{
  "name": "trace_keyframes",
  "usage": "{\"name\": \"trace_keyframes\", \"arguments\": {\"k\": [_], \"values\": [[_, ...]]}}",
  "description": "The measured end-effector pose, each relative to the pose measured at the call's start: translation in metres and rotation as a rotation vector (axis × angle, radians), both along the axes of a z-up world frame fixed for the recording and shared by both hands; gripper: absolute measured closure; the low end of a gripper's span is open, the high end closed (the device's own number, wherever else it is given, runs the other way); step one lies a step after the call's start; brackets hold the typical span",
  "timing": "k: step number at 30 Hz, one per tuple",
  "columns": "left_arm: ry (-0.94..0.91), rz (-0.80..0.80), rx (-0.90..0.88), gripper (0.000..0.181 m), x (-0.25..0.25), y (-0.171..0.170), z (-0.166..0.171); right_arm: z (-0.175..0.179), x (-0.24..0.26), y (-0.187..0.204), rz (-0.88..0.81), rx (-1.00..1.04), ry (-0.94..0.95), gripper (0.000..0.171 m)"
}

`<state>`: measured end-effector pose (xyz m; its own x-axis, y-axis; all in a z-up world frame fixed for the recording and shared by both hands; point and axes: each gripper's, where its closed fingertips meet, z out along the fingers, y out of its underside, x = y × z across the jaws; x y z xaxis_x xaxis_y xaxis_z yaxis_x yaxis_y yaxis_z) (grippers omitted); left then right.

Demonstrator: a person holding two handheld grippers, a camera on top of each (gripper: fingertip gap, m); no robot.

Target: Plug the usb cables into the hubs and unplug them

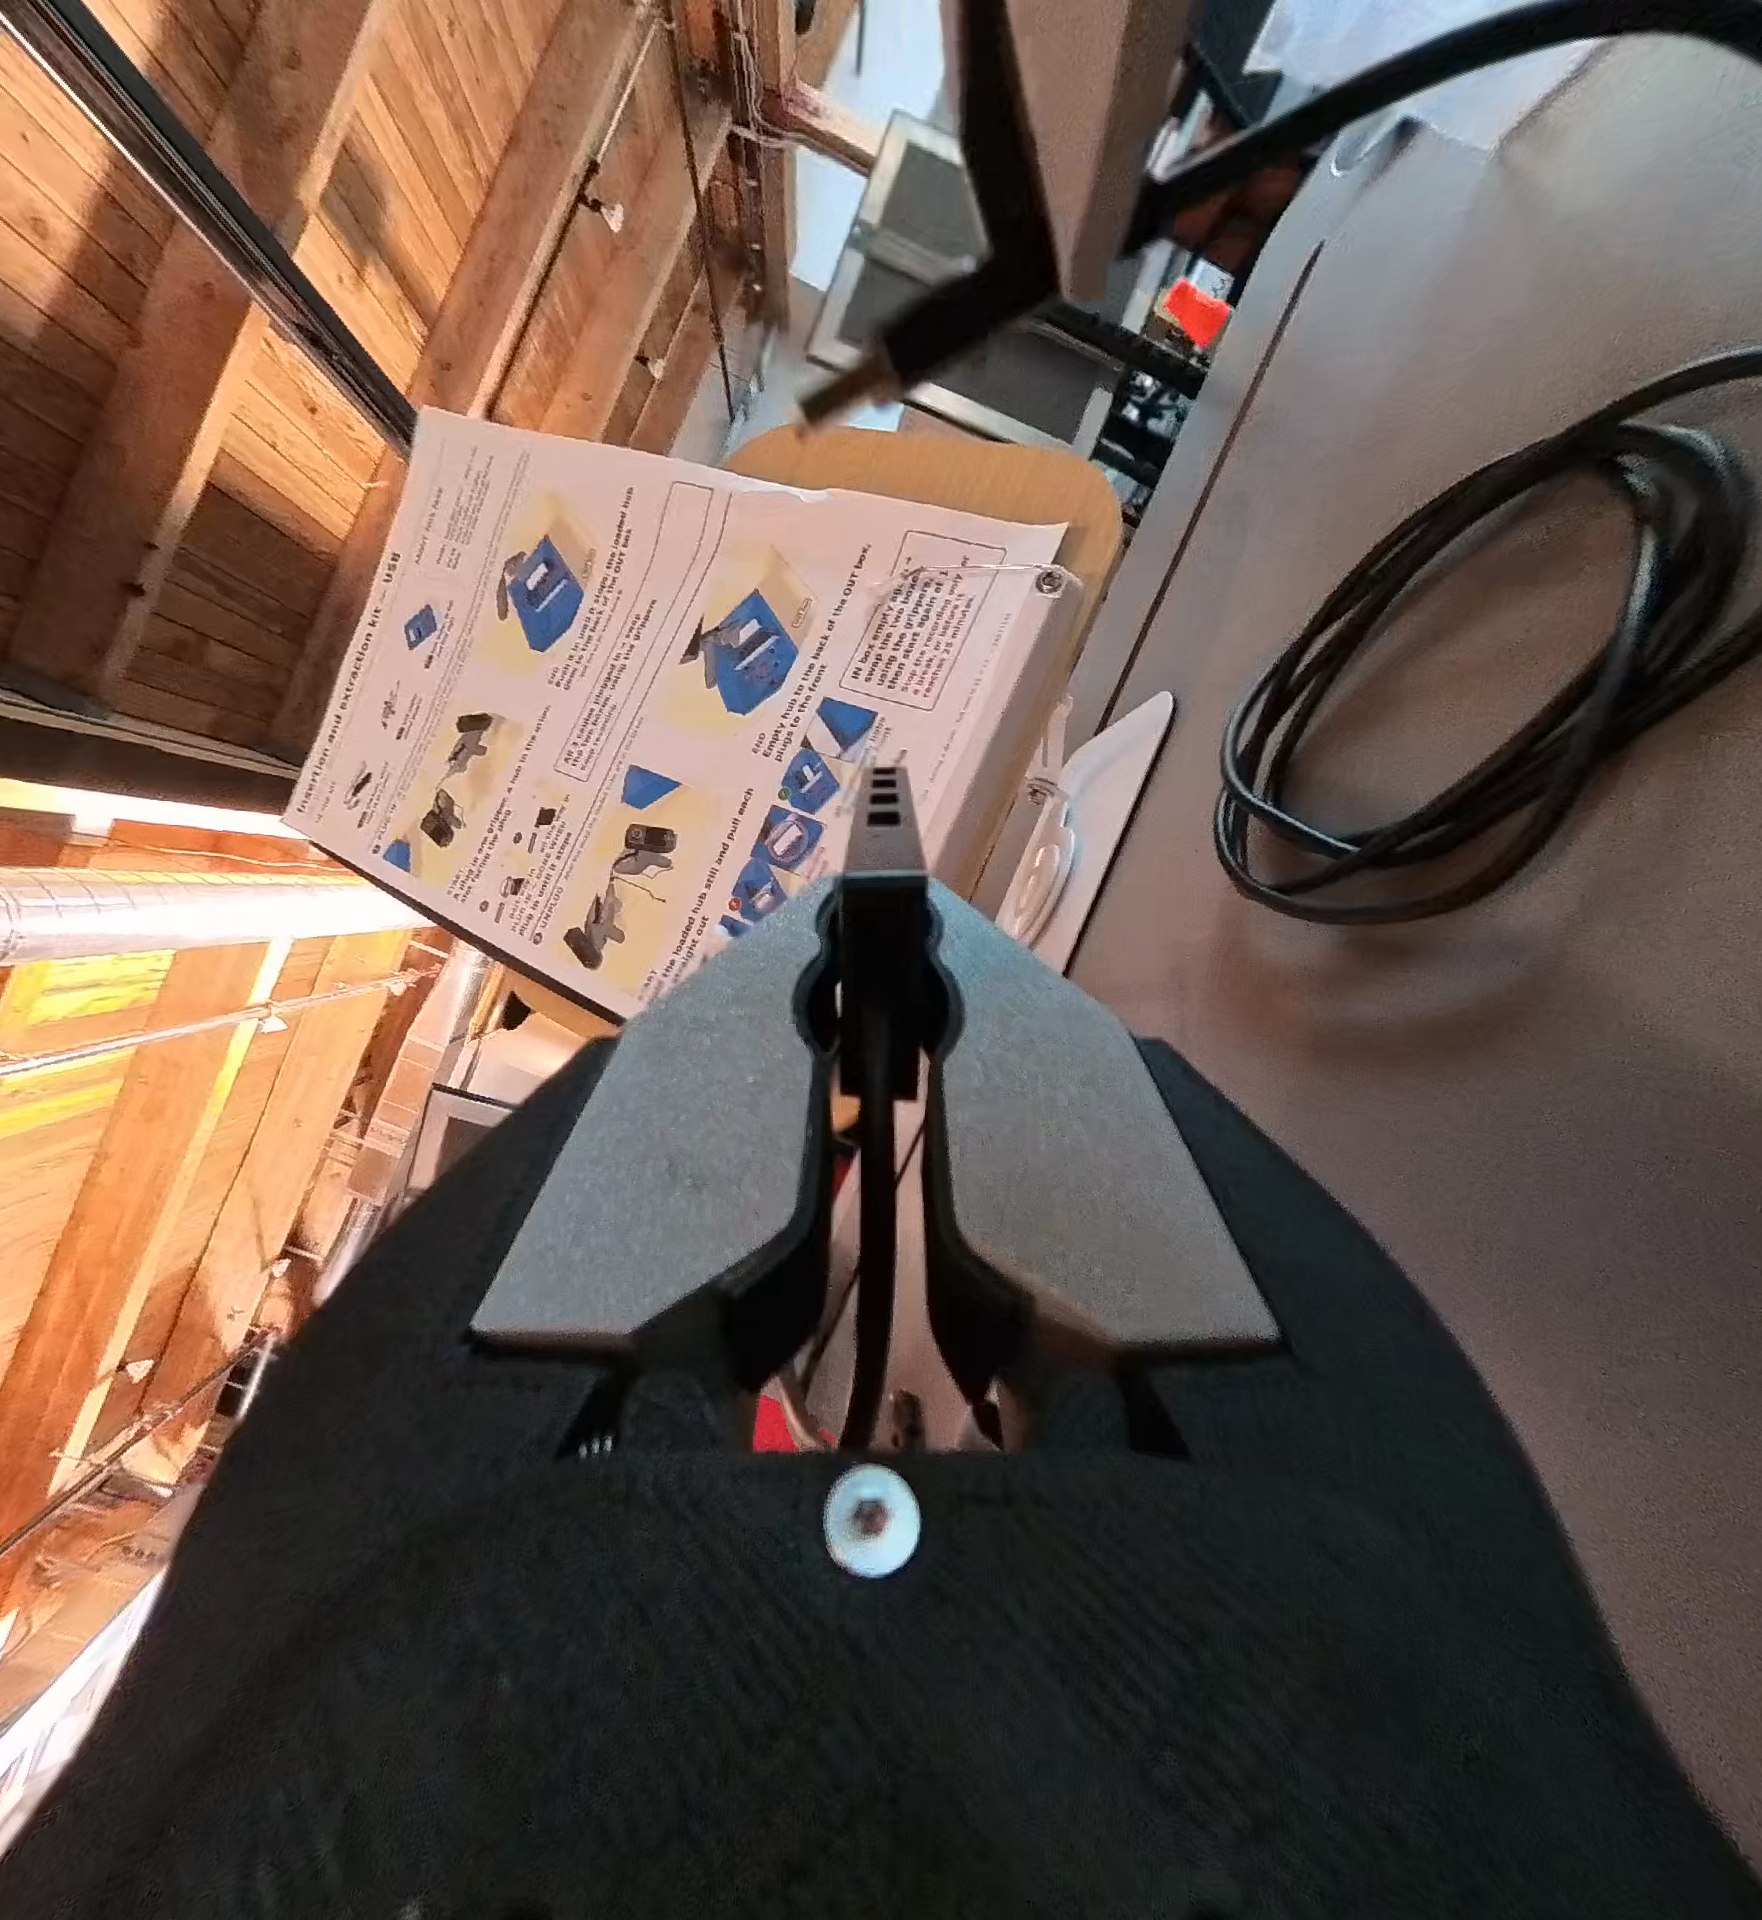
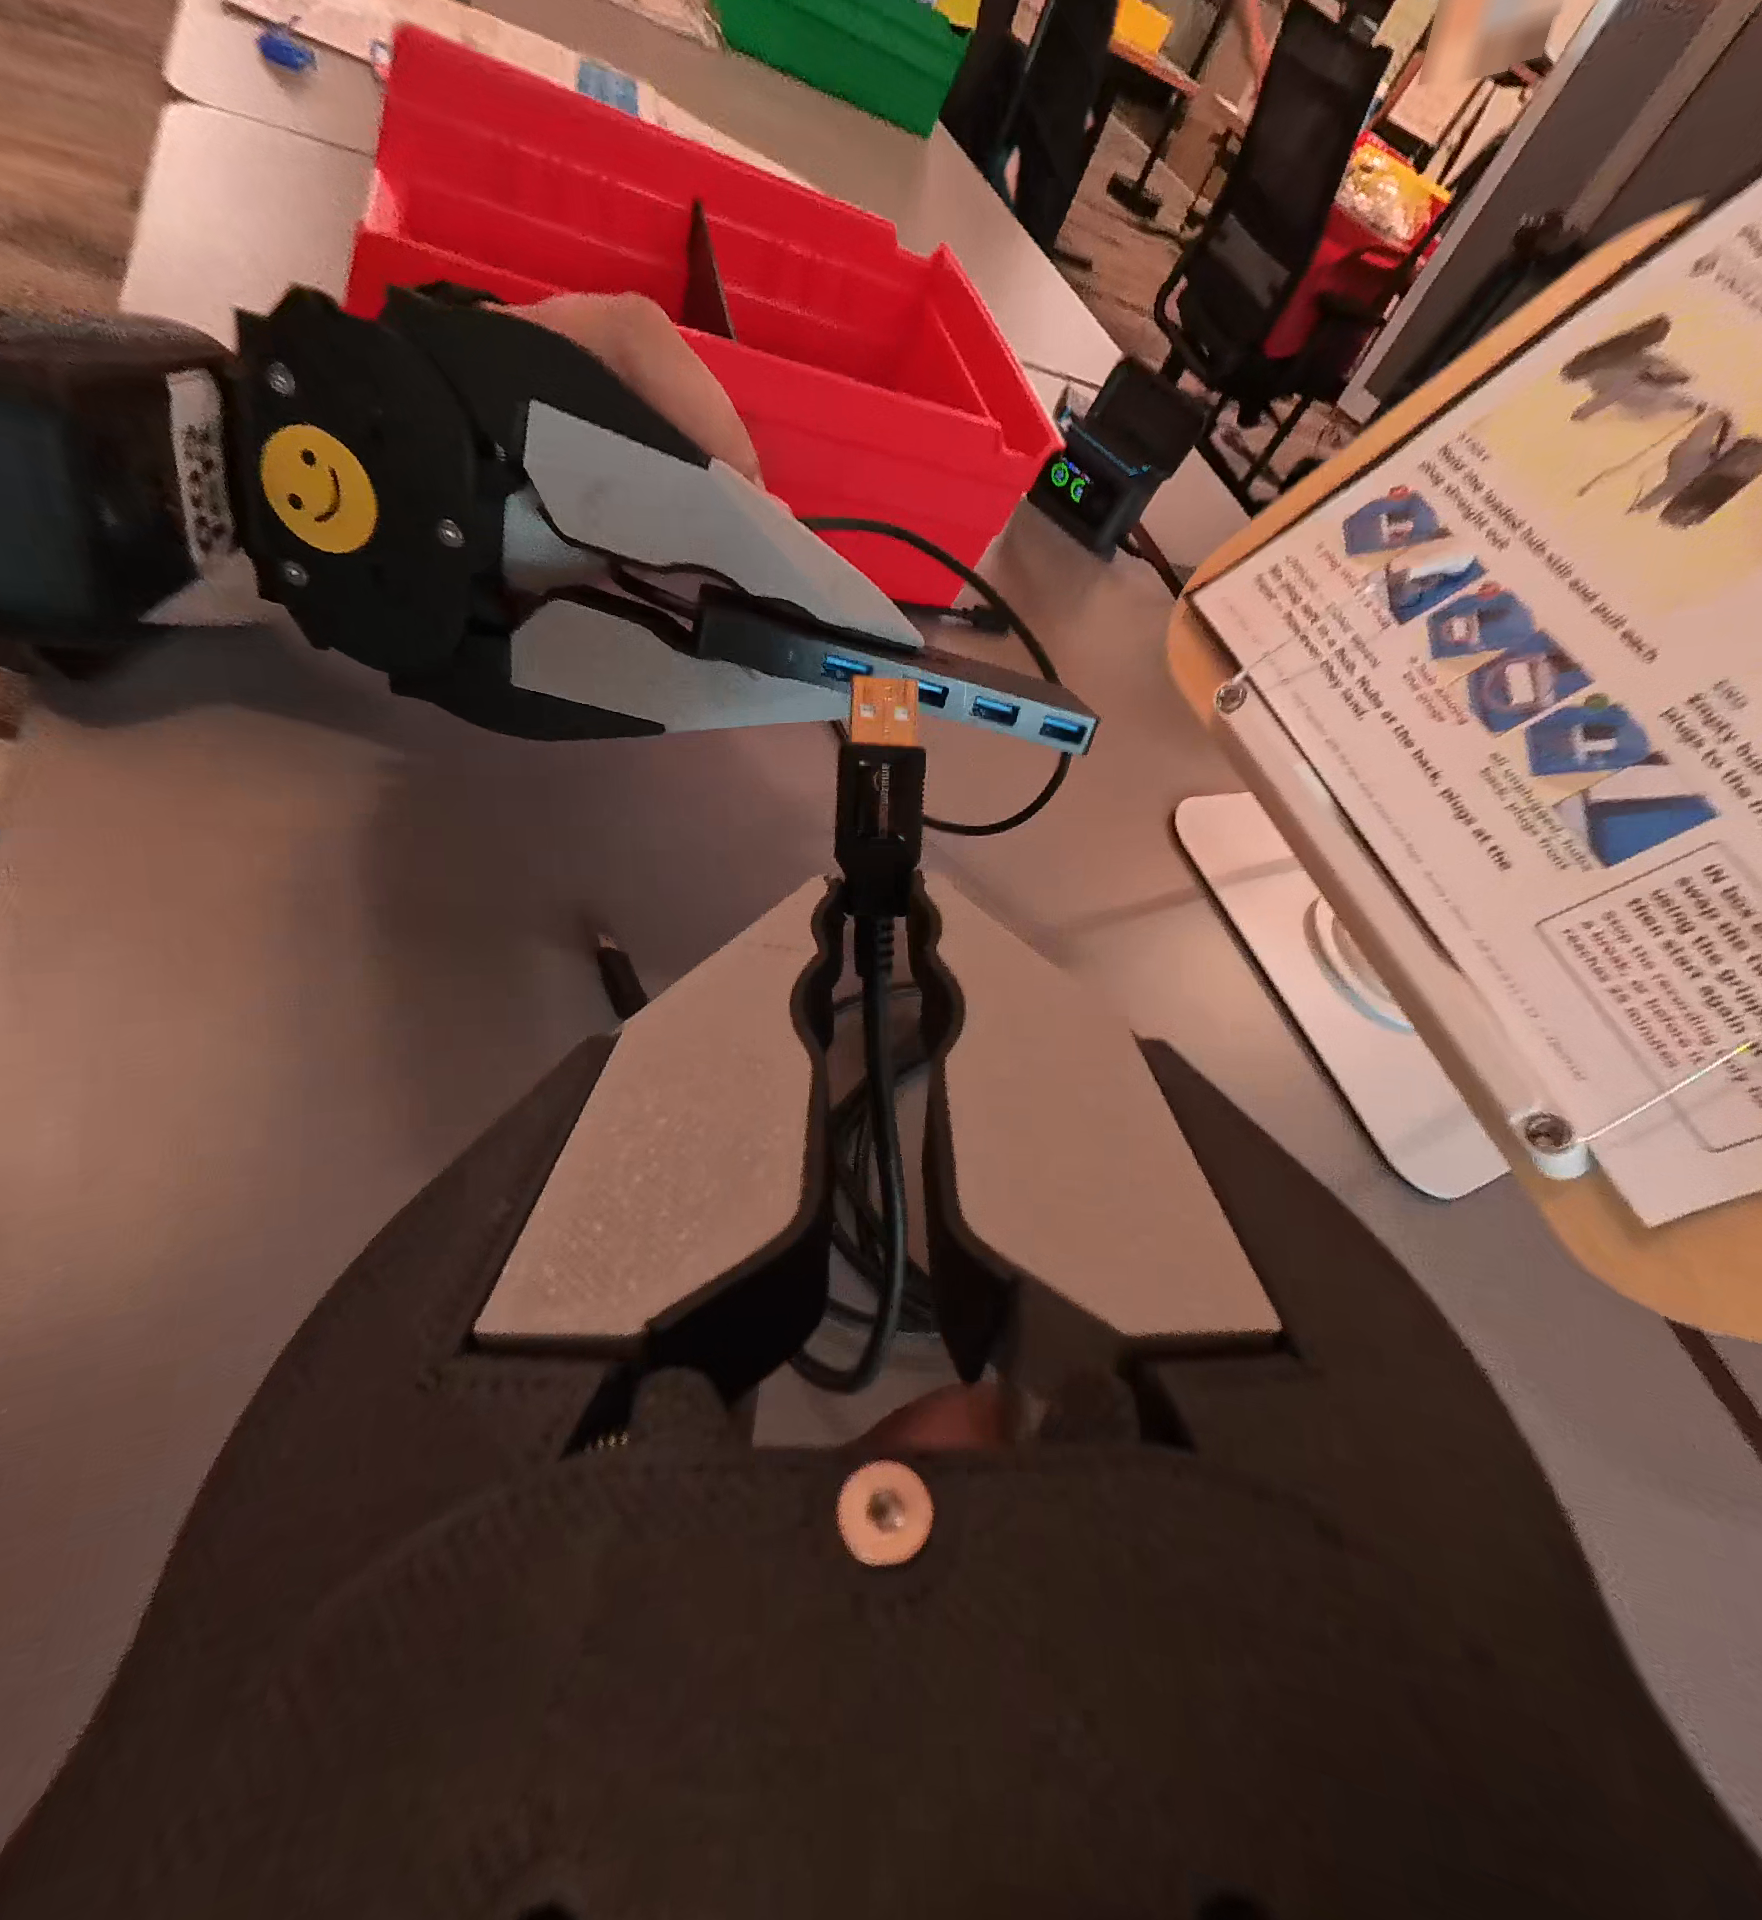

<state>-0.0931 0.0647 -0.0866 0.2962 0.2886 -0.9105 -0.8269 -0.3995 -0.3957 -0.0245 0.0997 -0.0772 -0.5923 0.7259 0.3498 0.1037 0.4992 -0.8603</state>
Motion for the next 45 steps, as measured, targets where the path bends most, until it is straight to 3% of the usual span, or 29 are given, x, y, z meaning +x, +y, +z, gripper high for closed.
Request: {"name": "trace_keyframes", "arguments": {"k": [9,16,22,29,33,37,39,42,45], "values": [[-0.068,-0.019,-0.101,0.173,-0.007,0.006,-0.023,-0.044,-0.022,0.007,-0.069,-0.011,-0.101,0.163],[0.084,0.023,-0.242,0.172,-0.003,0.015,-0.045,-0.064,-0.023,0.008,-0.096,0.016,-0.147,0.163],[0.074,0.056,-0.254,0.172,-0.01,0.015,-0.05,-0.082,-0.029,0.026,-0.181,0.051,-0.194,0.163],[0.046,0.068,-0.262,0.173,-0.014,0.014,-0.055,-0.085,-0.026,0.019,-0.144,-0.009,-0.227,0.163],[0.029,0.075,-0.239,0.173,-0.017,0.013,-0.051,-0.05,-0.026,0.029,-0.17,-0.142,-0.128,0.163],[-0.015,0.105,-0.184,0.173,-0.027,0.008,-0.042,0.046,-0.021,0.099,-0.47,-0.274,0.219,0.164],[-0.035,0.116,-0.155,0.173,-0.031,0.005,-0.037,0.108,0.0,0.134,-0.667,-0.18,0.449,0.163],[-0.056,0.123,-0.108,0.172,-0.033,0.0,-0.028,0.18,0.024,0.114,-0.717,0.074,0.689,0.164],[-0.066,0.131,-0.077,0.172,-0.035,-0.003,-0.022,0.16,0.01,0.071,-0.669,0.407,0.673,0.163]]}}
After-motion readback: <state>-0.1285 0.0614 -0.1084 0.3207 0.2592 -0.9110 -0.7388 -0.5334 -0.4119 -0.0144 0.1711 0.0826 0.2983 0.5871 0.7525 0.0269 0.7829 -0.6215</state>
